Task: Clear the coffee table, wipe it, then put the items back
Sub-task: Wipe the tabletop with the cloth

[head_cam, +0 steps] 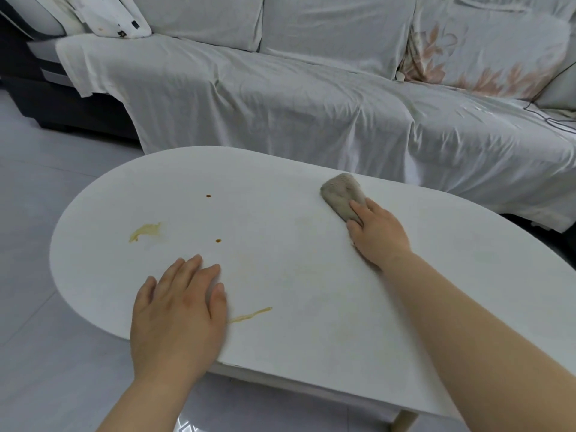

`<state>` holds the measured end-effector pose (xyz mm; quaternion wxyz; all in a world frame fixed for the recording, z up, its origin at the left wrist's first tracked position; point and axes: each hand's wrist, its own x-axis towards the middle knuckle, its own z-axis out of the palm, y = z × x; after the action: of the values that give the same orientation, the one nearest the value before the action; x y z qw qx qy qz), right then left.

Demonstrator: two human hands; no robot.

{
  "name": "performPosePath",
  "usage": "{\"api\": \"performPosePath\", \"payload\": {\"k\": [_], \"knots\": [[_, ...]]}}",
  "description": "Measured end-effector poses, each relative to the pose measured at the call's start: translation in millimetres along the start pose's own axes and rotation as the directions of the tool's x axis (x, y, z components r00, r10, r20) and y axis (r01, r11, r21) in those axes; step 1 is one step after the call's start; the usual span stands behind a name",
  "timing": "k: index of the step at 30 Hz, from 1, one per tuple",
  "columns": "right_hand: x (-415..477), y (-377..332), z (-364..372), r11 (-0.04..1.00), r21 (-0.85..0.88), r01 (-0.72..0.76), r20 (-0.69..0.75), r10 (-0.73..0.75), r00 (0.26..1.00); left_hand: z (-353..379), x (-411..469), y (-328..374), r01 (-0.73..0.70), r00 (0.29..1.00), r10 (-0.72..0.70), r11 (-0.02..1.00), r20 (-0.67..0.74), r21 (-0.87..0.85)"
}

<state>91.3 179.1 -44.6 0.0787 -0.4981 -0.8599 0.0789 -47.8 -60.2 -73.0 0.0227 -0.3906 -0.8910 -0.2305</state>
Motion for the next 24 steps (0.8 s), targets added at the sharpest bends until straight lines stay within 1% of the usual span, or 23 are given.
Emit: {"api": "performPosePath", "payload": {"k": [1, 2, 3, 4, 6, 7, 8, 9, 10, 11, 13, 15, 16, 17, 18, 19, 20, 22, 23, 24], "knots": [[-3, -3, 1, 0.999, -0.008, -0.031, -0.013, 0.031, 0.999, 0, 0, 0, 0.0, 1.0, 0.0, 1.0, -0.001, 0.001], [-8, -11, 3, 1.0, -0.008, -0.024, -0.027, 0.023, 0.999, 0, 0, 0, -0.003, 1.0, 0.003, 1.0, -0.002, 0.001], [-15, -23, 7, 1.0, 0.003, 0.031, -0.042, -0.031, 0.999, -1, 0, 1, -0.005, 1.0, 0.005, 1.0, -0.002, 0.0], [-24, -38, 12, 0.992, 0.028, 0.125, -0.053, -0.123, 0.991, -2, 0, 1, -0.005, 1.0, 0.005, 1.0, 0.0, -0.002], [-43, -63, 25, 0.939, 0.082, 0.333, -0.044, -0.33, 0.943, -3, -1, 1, -0.005, 1.0, 0.005, 1.0, 0.01, -0.006], [-48, -69, 29, 0.912, 0.1, 0.397, -0.026, -0.396, 0.918, -3, -1, 1, -0.004, 1.0, 0.004, 1.0, 0.016, -0.008], [-47, -69, 28, 0.899, 0.105, 0.426, -0.017, -0.427, 0.904, -3, -1, 2, -0.001, 1.0, 0.001, 1.0, 0.022, -0.01], [-43, -63, 25, 0.902, 0.1, 0.419, -0.016, -0.42, 0.908, -3, 0, 2, 0.003, 1.0, -0.002, 1.0, 0.027, -0.011], [-36, -51, 21, 0.921, 0.091, 0.378, -0.02, -0.377, 0.926, -3, 0, 2, 0.005, 0.999, -0.005, 1.0, 0.031, -0.013], [-29, -35, 15, 0.949, 0.085, 0.305, -0.023, -0.304, 0.952, -3, 0, 2, 0.008, 0.999, -0.007, 1.0, 0.034, -0.015], [-19, 4, 3, 0.995, 0.048, 0.092, -0.042, -0.09, 0.995, -3, -1, 2, 0.006, 1.0, -0.006, 1.0, 0.028, -0.018], [-20, 30, -7, 0.996, 0.01, -0.089, -0.054, 0.09, 0.994, -4, -1, 3, 0.007, 1.0, -0.006, 1.0, 0.024, -0.027], [-24, 31, -8, 0.991, 0.003, -0.134, -0.061, 0.134, 0.989, -3, -1, 3, 0.008, 1.0, -0.008, 0.999, 0.023, -0.031], [-30, 25, -7, 0.989, 0.007, -0.147, -0.071, 0.147, 0.987, -3, -1, 3, 0.009, 1.0, -0.008, 0.999, 0.023, -0.034], [-39, 14, -4, 0.993, 0.017, -0.113, -0.088, 0.114, 0.99, -4, -1, 3, 0.009, 1.0, -0.009, 0.999, 0.023, -0.035], [-51, 0, 1, 0.999, 0.033, -0.031, -0.099, 0.034, 0.995, -4, -1, 3, 0.01, 1.0, -0.01, 0.999, 0.024, -0.038], [-65, -16, 7, 0.995, 0.053, 0.084, -0.098, -0.079, 0.992, -4, -1, 3, 0.011, 1.0, -0.01, 0.999, 0.025, -0.04], [-98, -44, 20, 0.948, 0.098, 0.303, -0.067, -0.298, 0.952, -4, -1, 2, 0.01, 1.0, -0.008, 0.999, 0.025, -0.045], [-110, -51, 23, 0.926, 0.115, 0.36, -0.045, -0.357, 0.933, -4, -1, 2, 0.008, 1.0, -0.007, 0.999, 0.025, -0.05], [-116, -52, 21, 0.918, 0.119, 0.379, -0.038, -0.377, 0.926, -4, -2, 2, 0.008, 1.0, -0.006, 0.998, 0.027, -0.055]]}}
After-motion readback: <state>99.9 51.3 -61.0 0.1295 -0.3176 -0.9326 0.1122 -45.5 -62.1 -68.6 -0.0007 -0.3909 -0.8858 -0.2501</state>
